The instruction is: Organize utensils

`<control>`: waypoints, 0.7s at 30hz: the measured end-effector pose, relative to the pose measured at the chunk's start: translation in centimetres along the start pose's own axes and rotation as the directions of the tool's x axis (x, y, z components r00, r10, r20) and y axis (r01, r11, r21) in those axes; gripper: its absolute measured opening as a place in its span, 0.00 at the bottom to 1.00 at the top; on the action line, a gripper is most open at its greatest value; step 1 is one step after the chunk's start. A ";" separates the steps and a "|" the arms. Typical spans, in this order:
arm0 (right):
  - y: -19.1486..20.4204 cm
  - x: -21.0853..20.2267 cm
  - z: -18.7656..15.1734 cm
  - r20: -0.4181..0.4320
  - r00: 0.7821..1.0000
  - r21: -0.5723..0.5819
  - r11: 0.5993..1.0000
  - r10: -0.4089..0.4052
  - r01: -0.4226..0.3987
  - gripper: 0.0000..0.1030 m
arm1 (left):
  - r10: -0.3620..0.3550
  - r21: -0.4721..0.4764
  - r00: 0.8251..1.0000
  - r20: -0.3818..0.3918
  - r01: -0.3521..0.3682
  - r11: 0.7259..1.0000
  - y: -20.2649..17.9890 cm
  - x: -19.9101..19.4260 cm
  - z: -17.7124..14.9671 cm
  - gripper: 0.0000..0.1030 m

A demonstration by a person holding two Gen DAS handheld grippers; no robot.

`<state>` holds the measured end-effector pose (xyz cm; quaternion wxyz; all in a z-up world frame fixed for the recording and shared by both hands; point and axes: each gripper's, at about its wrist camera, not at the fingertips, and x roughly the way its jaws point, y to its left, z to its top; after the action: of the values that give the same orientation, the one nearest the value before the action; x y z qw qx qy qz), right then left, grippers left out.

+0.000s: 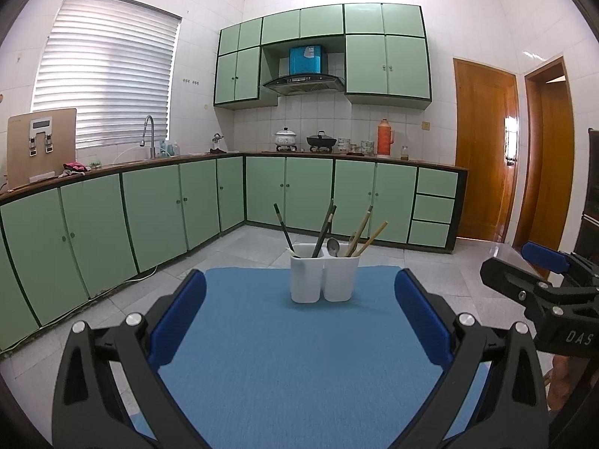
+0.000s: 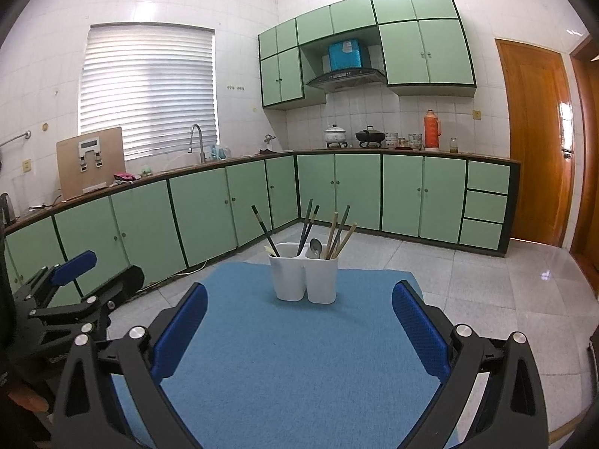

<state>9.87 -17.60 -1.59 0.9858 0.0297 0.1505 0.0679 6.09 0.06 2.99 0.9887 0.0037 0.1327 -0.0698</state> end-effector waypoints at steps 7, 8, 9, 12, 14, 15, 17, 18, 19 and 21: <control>0.1 0.0 0.0 -0.002 1.000 -0.002 1.000 0.001 -0.001 0.94 | 0.005 -0.003 1.000 0.003 -0.005 1.000 0.4 -0.2 0.0 0.95; 0.1 0.0 0.0 -0.003 1.000 -0.002 1.000 0.002 -0.002 0.94 | 0.003 -0.003 1.000 0.003 -0.003 1.000 0.4 -0.2 0.0 0.95; 0.1 0.0 0.0 -0.003 1.000 -0.002 1.000 0.002 -0.002 0.94 | 0.004 -0.002 1.000 0.003 -0.004 1.000 0.4 -0.2 0.0 0.95; 0.2 0.0 0.0 -0.003 1.000 -0.005 1.000 0.003 -0.003 0.94 | 0.007 0.001 1.000 0.004 -0.007 1.000 0.4 -0.3 0.0 0.95; 0.2 0.0 -0.1 -0.004 1.000 -0.006 1.000 0.004 -0.004 0.94 | 0.008 -0.001 1.000 0.005 -0.008 1.000 0.4 -0.3 0.0 0.95; 0.2 0.1 -0.1 -0.005 1.000 -0.007 1.000 0.004 -0.004 0.94 | 0.008 -0.001 1.000 0.005 -0.008 1.000 0.4 -0.1 0.1 0.95; 0.3 0.1 0.0 -0.005 1.000 -0.008 1.000 0.006 -0.006 0.94 | 0.009 -0.001 1.000 0.005 -0.009 1.000 0.4 -0.1 0.1 0.95; 0.3 0.1 0.0 -0.004 1.000 -0.008 1.000 0.006 -0.006 0.94 | 0.009 0.000 1.000 0.006 -0.009 1.000 0.4 0.0 0.1 0.95; 0.4 0.1 0.0 -0.004 1.000 -0.009 1.000 0.006 -0.006 0.94 | 0.010 0.000 1.000 0.006 -0.010 1.000 0.5 -0.1 0.1 0.95; 0.4 0.1 0.0 -0.004 1.000 -0.009 1.000 0.006 -0.006 0.94 | 0.010 0.000 1.000 0.006 -0.010 1.000 0.5 -0.1 0.1 0.95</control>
<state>9.87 -17.24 -1.61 0.9854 0.0257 0.1522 0.0717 6.10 0.55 3.11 0.9894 0.0040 0.1296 -0.0649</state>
